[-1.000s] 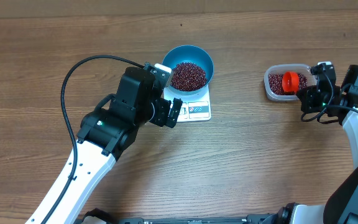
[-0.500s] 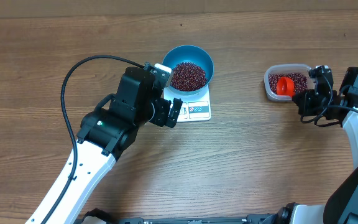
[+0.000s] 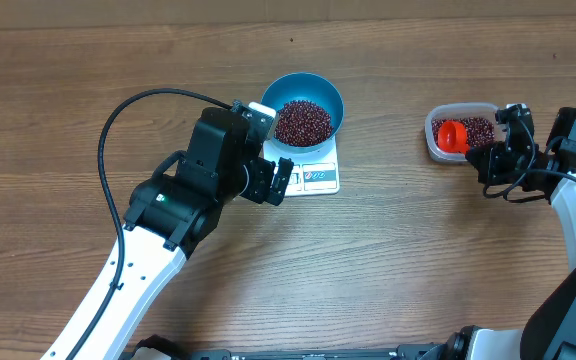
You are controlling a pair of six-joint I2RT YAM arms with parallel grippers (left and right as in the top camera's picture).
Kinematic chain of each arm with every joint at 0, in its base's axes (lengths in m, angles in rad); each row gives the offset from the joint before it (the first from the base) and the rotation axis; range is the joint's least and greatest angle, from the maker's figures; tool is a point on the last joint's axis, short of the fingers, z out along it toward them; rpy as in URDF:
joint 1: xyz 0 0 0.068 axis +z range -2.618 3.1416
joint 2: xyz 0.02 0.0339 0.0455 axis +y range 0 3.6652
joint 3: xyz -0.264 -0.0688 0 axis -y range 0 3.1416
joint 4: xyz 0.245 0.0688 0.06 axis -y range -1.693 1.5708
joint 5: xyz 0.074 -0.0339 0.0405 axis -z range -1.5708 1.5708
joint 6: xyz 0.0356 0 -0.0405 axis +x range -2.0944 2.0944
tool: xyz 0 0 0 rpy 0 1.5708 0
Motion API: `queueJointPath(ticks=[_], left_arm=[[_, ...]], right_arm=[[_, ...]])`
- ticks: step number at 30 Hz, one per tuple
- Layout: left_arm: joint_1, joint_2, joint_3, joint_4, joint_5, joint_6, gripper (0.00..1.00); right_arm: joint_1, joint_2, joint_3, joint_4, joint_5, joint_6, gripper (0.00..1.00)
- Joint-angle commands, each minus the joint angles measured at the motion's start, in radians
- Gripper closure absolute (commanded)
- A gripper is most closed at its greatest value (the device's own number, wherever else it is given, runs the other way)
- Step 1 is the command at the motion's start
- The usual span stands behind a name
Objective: Scoop item into bowl and weigh 150g on scale
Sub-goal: 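Drag the scoop through the beans in the tub with the right gripper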
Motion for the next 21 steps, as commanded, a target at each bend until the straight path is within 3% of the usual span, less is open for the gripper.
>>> queueJointPath(ticks=[1, 21], left_arm=[[0.004, -0.002, 0.005, 0.004, 0.007, -0.014, 0.0], [0.004, -0.002, 0.005, 0.004, 0.007, -0.014, 0.0]], right_arm=[[0.003, 0.004, 0.003, 0.015, 0.035, -0.002, 0.96], [0.005, 0.004, 0.003, 0.095, 0.219, -0.061, 0.96]])
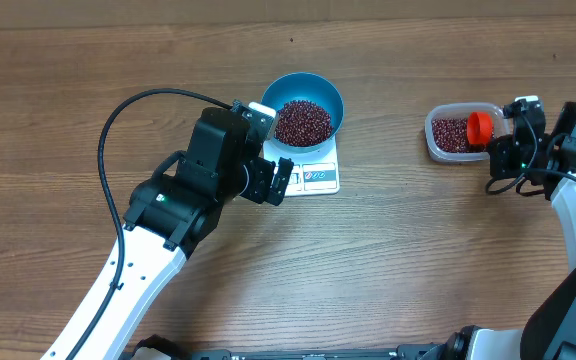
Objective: Scoop item into bowl and weigh 150g on scale
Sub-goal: 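Drag the scoop through the beans in the tub with the right gripper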
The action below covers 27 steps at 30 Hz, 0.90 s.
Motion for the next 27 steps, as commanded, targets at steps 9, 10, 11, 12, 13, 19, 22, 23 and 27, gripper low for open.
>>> queueJointPath(ticks=[9, 10, 11, 12, 13, 19, 22, 23, 27], left_arm=[[0.004, -0.002, 0.005, 0.004, 0.007, -0.014, 0.01], [0.004, -0.002, 0.005, 0.004, 0.007, -0.014, 0.01], [0.004, -0.002, 0.005, 0.004, 0.007, -0.014, 0.0], [0.004, -0.002, 0.005, 0.004, 0.007, -0.014, 0.0], [0.004, -0.002, 0.005, 0.004, 0.007, -0.014, 0.0], [0.004, -0.002, 0.005, 0.004, 0.007, -0.014, 0.01], [0.004, -0.002, 0.005, 0.004, 0.007, -0.014, 0.0], [0.004, -0.002, 0.005, 0.004, 0.007, -0.014, 0.01], [0.004, -0.002, 0.005, 0.004, 0.007, -0.014, 0.0]], right_arm=[[0.005, 0.003, 0.002, -0.095, -0.089, -0.005, 0.96], [0.005, 0.003, 0.002, -0.098, -0.101, -0.005, 0.96], [0.005, 0.003, 0.002, -0.099, -0.11, -0.005, 0.96], [0.005, 0.003, 0.002, -0.101, -0.127, -0.005, 0.96], [0.005, 0.003, 0.002, -0.101, -0.134, -0.005, 0.96], [0.005, 0.003, 0.002, -0.109, -0.201, -0.002, 0.96], [0.005, 0.003, 0.002, -0.1, -0.19, -0.009, 0.96], [0.005, 0.003, 0.002, -0.085, -0.151, -0.009, 0.96], [0.005, 0.003, 0.002, -0.026, -0.04, -0.011, 0.96]])
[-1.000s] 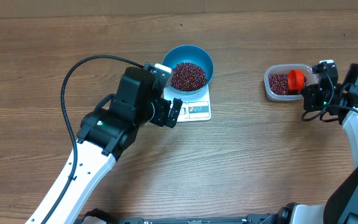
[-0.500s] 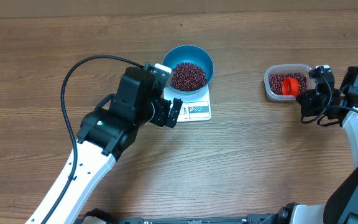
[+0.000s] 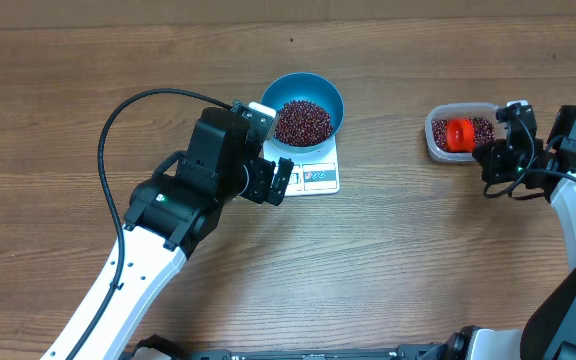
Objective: Scoop item into bowl and weigh 150g on scale
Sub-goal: 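Drag the scoop through the beans in the tub with the right gripper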
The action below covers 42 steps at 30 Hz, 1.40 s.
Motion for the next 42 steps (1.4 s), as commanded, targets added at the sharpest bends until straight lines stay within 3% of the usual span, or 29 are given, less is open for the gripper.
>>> queueJointPath(ticks=[1, 4, 42], left_arm=[[0.004, -0.002, 0.005, 0.004, 0.007, -0.014, 0.0], [0.004, -0.002, 0.005, 0.004, 0.007, -0.014, 0.0], [0.004, -0.002, 0.005, 0.004, 0.007, -0.014, 0.0]], right_arm=[[0.004, 0.003, 0.002, 0.047, 0.097, -0.026, 0.96], [0.004, 0.008, 0.001, 0.062, 0.092, -0.087, 0.96], [0.038, 0.025, 0.001, -0.074, 0.003, -0.079, 0.96]])
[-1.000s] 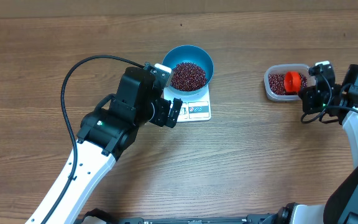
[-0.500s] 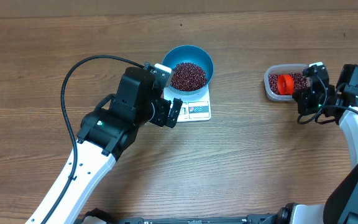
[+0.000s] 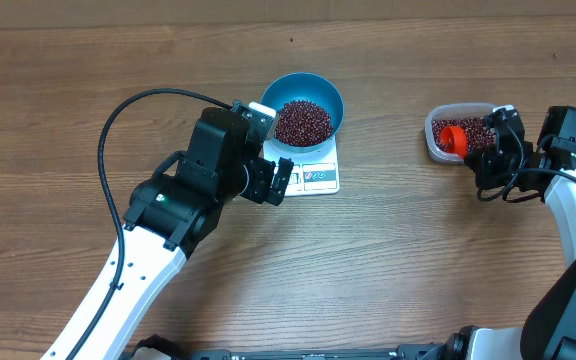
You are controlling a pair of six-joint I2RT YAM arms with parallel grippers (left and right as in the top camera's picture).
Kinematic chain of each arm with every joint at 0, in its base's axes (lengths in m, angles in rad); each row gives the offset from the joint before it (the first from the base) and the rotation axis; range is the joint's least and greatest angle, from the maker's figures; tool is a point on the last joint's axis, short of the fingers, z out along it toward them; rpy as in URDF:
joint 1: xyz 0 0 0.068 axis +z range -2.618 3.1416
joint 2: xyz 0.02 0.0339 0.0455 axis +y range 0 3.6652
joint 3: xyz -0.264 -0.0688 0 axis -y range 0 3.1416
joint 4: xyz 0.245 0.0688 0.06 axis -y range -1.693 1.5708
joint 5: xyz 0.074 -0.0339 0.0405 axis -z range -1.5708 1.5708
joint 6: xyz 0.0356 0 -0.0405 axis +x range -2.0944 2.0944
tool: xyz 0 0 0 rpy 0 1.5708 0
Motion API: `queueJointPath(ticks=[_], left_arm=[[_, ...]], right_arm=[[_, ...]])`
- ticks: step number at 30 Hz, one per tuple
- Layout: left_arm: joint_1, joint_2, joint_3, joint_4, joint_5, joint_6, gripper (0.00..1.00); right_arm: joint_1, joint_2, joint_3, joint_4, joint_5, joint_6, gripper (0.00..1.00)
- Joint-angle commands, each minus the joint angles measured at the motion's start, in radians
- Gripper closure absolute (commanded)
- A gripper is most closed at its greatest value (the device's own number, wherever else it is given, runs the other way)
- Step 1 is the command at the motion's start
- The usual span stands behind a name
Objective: Scoop item into bowl and weigh 150g on scale
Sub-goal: 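Drag the scoop through the beans in the tub with the right gripper, then lift the filled scoop and carry it toward the blue bowl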
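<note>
A blue bowl heaped with dark red beans stands on the white scale at the table's middle. My left gripper rests open at the scale's left front corner, fingers apart and holding nothing. At the right, a clear container holds more red beans. The red scoop sits tilted in the left part of that container. My right gripper is shut on the scoop's handle, just off the container's front right edge.
A black cable arcs from the left arm across the table's left half. The right arm's cables hang beside its wrist near the right edge. The wooden table stretches bare in front of the scale and between scale and container.
My right gripper has shifted slightly left and toward the front. The red scoop now lies lower and further left among the container's beans. The left arm, bowl and scale are unchanged.
The scoop first lay at the left of the container in my right gripper. Then it stood at the container's right rim. Later it was back over the middle, and now it sits at the left among the beans. The left gripper stayed by the scale throughout.
</note>
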Motion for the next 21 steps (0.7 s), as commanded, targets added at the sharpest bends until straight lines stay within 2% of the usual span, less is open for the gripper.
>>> queueJointPath(ticks=[1, 5, 21], left_arm=[[0.004, -0.002, 0.005, 0.004, 0.007, -0.014, 0.0], [0.004, -0.002, 0.005, 0.004, 0.007, -0.014, 0.0], [0.004, -0.002, 0.005, 0.004, 0.007, -0.014, 0.01]], right_arm=[[0.005, 0.006, 0.002, 0.003, 0.001, -0.003, 0.96], [0.002, 0.006, 0.013, 0.016, 0.056, 0.004, 0.96], [0.002, -0.037, 0.135, -0.015, 0.055, 0.05, 0.96]])
